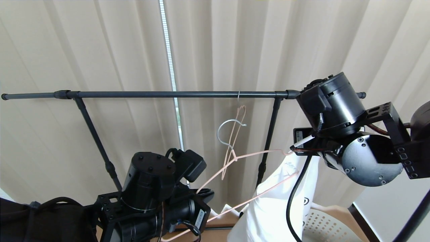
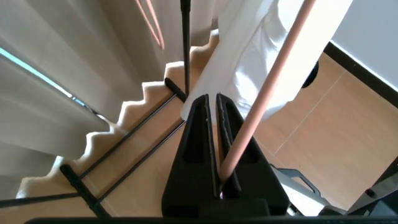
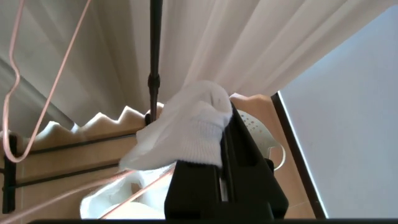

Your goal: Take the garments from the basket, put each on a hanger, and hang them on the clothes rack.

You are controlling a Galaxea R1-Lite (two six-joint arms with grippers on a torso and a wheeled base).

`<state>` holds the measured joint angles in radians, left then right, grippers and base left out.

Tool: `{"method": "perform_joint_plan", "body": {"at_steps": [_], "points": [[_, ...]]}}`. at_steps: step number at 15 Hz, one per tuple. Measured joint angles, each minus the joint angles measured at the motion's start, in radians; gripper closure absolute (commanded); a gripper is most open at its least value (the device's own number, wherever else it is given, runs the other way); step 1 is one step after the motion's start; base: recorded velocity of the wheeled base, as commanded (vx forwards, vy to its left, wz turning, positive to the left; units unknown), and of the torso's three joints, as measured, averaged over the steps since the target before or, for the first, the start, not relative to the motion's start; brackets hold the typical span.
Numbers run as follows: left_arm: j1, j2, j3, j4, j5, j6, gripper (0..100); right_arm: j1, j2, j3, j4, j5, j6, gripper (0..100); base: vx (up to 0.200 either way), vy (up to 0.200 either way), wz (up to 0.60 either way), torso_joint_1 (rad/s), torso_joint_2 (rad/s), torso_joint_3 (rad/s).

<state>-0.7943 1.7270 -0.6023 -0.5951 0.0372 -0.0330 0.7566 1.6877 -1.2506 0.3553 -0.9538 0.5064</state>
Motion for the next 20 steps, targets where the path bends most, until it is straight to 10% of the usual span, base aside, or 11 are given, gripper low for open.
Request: {"method": "perform_joint_plan", "body": {"at_steps": [12,20], "points": [[0.013,0.022,-0.084,0.000,0.188,-0.057,100,-0.046,0.039,-0.035,-0.001,-0.074,0.017,100,0.000,0.000,0.00,0.000,0.00,0.000],[0.006,0.058,-0.135,0.000,0.201,-0.063,100,0.085,0.037,-0.020,0.003,-0.072,0.015,100,0.000,0.000,0.00,0.000,0.00,0.000]]}}
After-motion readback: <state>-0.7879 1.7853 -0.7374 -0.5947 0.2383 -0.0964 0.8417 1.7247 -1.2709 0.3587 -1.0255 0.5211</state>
